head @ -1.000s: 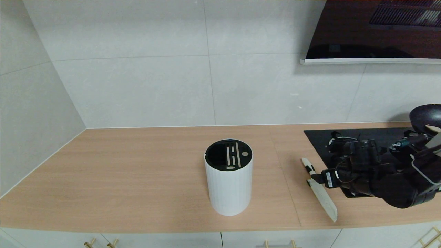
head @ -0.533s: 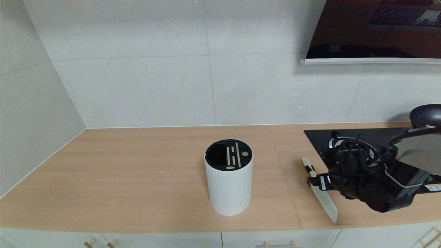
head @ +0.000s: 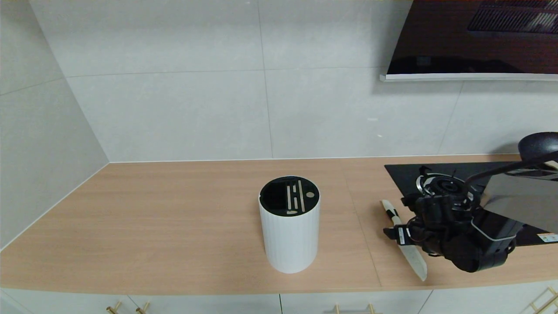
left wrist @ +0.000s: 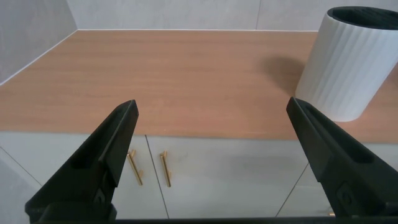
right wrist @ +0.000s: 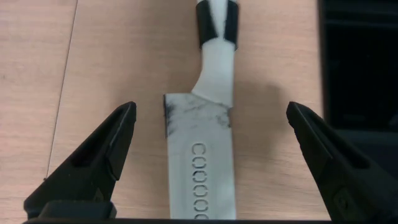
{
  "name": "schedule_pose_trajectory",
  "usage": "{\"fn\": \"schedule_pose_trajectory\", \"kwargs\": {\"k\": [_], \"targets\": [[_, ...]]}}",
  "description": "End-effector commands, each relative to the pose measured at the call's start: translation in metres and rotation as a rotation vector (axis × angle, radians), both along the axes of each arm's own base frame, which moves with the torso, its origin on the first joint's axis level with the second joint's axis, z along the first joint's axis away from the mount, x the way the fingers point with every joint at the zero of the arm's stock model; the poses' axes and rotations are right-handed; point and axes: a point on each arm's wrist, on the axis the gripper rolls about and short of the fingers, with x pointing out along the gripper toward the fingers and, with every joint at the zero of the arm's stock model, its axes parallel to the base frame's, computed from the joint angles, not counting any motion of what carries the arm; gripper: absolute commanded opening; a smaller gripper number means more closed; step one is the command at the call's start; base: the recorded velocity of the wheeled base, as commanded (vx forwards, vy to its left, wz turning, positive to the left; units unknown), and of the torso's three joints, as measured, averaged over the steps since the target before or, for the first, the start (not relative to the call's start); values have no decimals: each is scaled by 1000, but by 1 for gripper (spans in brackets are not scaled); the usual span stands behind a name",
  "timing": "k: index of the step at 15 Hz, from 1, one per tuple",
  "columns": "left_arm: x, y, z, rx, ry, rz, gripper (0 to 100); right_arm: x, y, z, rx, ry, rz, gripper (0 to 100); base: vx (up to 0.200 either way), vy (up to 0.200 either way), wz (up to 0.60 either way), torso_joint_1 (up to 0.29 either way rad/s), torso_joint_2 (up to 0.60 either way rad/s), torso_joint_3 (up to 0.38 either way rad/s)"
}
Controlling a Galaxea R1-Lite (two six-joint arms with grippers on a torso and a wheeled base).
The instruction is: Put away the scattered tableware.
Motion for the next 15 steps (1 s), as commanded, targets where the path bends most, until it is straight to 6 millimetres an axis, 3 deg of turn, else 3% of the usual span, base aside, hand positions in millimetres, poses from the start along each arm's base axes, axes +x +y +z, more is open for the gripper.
{"fn": "schedule_pose_trajectory", "kwargs": {"k": [1, 14, 15], "targets": [[0, 0, 0, 0, 0, -1, 100, 0, 3, -2, -1, 4, 7, 100, 0, 0, 0, 0, 0, 0], [0, 0, 0, 0, 0, 1, 100, 2, 4, -14, -8, 15, 5, 100, 0, 0, 0, 0, 0, 0], [0, 0, 0, 1, 0, -1, 100, 1, 4, -15, -7, 17, 6, 0, 0, 0, 0, 0, 0, 0]]}}
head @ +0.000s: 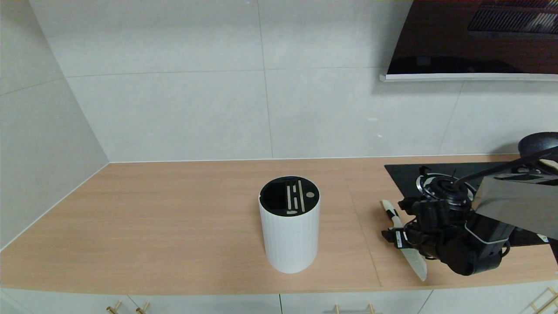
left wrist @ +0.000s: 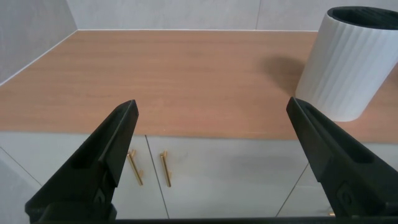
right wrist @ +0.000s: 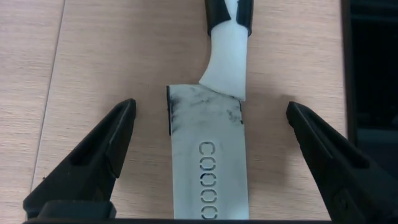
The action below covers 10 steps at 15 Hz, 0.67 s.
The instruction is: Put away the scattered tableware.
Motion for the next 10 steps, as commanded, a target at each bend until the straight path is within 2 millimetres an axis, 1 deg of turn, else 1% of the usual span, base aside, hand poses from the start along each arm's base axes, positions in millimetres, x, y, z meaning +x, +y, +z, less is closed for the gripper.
{"fn": "schedule_pose_trajectory", "kwargs": {"k": [1, 3, 7, 9, 10], "targets": [[0, 0, 0, -1, 1, 0, 100, -1, 0, -2, -2, 8, 1, 0, 0, 0, 0, 0, 0, 0], [0, 0, 0, -1, 1, 0, 100, -1, 0, -6, -5, 17, 2, 0, 0, 0, 0, 0, 0, 0], [0, 0, 0, -6, 0, 2, 100, -1, 0, -6, -6, 19, 2, 0, 0, 0, 0, 0, 0, 0], [0, 0, 0, 8, 3, 0, 100, -2, 0, 1, -1, 2, -2, 0, 0, 0, 0, 0, 0, 0], [0, 0, 0, 11, 1, 0, 100, -1, 0, 18, 2, -58, -11, 0, 0, 0, 0, 0, 0, 0]]}}
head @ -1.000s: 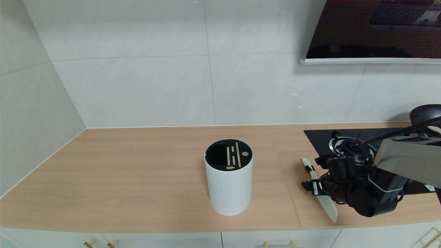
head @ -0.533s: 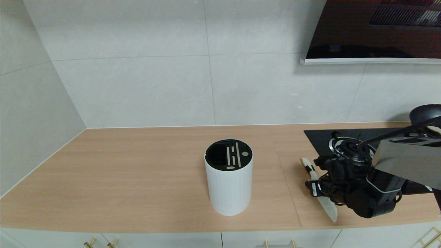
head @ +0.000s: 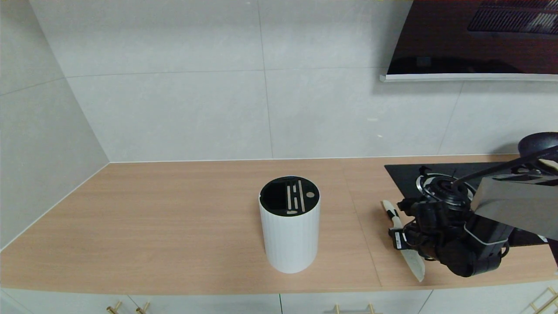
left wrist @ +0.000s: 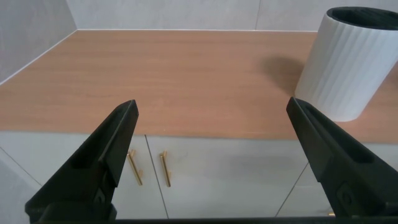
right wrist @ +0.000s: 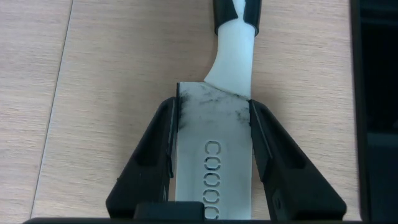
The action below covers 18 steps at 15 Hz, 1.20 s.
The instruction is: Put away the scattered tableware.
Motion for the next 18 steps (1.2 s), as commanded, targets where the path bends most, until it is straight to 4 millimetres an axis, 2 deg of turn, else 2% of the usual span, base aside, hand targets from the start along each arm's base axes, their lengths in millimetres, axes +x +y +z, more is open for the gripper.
{"fn": "schedule_pose_trajectory", "kwargs": {"k": [1, 3, 4, 5, 7, 8, 9, 10, 11, 13, 14, 16, 18], "targets": [[0, 0, 0, 1, 0, 0, 100, -3, -1, 34, 9, -95, -12, 0, 0, 0, 0, 0, 0, 0], [0, 0, 2, 34, -8, 6, 100, -14, 6, 79, 29, -196, 10, 0, 0, 0, 0, 0, 0, 0], [-3, 1, 14, 51, -73, 33, 100, -22, 10, 102, 42, -249, 22, 0, 0, 0, 0, 0, 0, 0], [-10, 1, 35, 49, -153, 41, 100, -32, 11, 125, 50, -281, 33, 0, 0, 0, 0, 0, 0, 0], [-13, -1, 67, 54, -134, -52, 100, -46, 15, 173, 67, -329, 61, 0, 0, 0, 0, 0, 0, 0], [0, -2, 100, 49, -36, -117, 100, -56, 24, 218, 85, -374, 96, 0, 0, 0, 0, 0, 0, 0], [21, -3, 128, 37, 25, -136, 100, -65, 33, 246, 102, -410, 128, 0, 0, 0, 0, 0, 0, 0], [45, -3, 151, 34, 77, -138, 100, -72, 42, 263, 114, -426, 159, 0, 0, 0, 0, 0, 0, 0], [71, -3, 171, 32, 122, -142, 100, -80, 51, 276, 127, -448, 193, 0, 0, 0, 0, 0, 0, 0], [120, -6, 188, 24, 214, -164, 100, -96, 61, 282, 151, -463, 239, 0, 0, 0, 0, 0, 0, 0], [148, -12, 195, 4, 257, -200, 100, -106, 67, 278, 173, -443, 264, 0, 0, 0, 0, 0, 0, 0], [185, -38, 203, -134, 256, -318, 100, -117, 82, 277, 191, -432, 322, 0, 0, 0, 0, 0, 0, 0], [209, -79, 207, -373, 216, -478, 100, -131, 102, 276, 214, -419, 397, 0, 0, 0, 0, 0, 0, 0]]}}
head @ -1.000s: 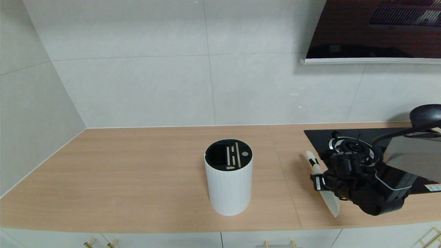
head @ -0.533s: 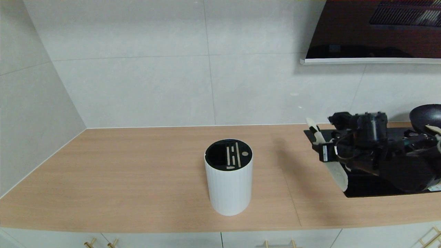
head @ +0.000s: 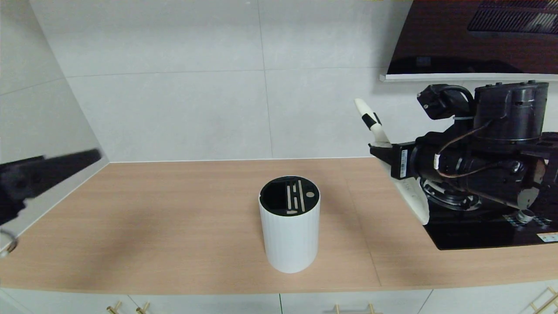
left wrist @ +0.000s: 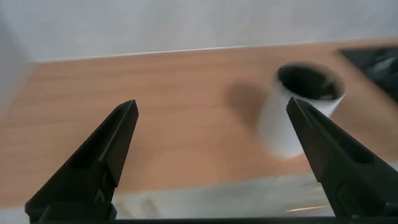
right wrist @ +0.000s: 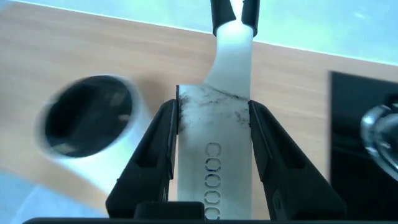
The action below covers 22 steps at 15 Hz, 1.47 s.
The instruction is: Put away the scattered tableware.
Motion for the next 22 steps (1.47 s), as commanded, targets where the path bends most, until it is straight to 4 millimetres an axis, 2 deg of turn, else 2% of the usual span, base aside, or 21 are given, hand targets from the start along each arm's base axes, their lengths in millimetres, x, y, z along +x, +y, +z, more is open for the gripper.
{"fn": "schedule_pose_trajectory", "kwargs": {"k": [1, 3, 5, 9, 10, 11, 12, 14, 18, 22], "targets": [[76, -66, -5, -207, 96, -212, 100, -19, 19, 2, 21, 1, 81, 0, 0, 0, 0, 0, 0, 0], [90, -86, -16, -213, 121, -267, 100, -28, 35, -1, 51, 29, 112, 0, 0, 0, 0, 0, 0, 0], [105, -110, -28, -246, 161, -401, 100, -26, 48, -12, 29, 58, 129, 0, 0, 0, 0, 0, 0, 0], [118, -125, -23, -432, 263, -628, 100, -25, 53, -14, 33, 69, 136, 0, 0, 0, 0, 0, 0, 0], [122, -126, -27, -430, 282, -644, 100, -28, 55, -14, 44, 71, 146, 0, 0, 0, 0, 0, 0, 0], [137, -133, -43, -417, 316, -637, 100, -35, 61, -13, 58, 78, 163, 0, 0, 0, 0, 0, 0, 0], [143, -137, -51, -414, 327, -634, 100, -37, 63, -13, 58, 77, 163, 0, 0, 0, 0, 0, 0, 0], [159, -150, -63, -422, 291, -627, 100, -42, 69, -15, 68, 89, 179, 0, 0, 0, 0, 0, 0, 0], [163, -164, -74, -422, 291, -632, 100, -50, 79, -20, 60, 106, 215, 0, 0, 0, 0, 0, 0, 0], [166, -171, -77, -421, 296, -634, 100, -53, 88, -27, 40, 122, 234, 0, 0, 0, 0, 0, 0, 0]]}}
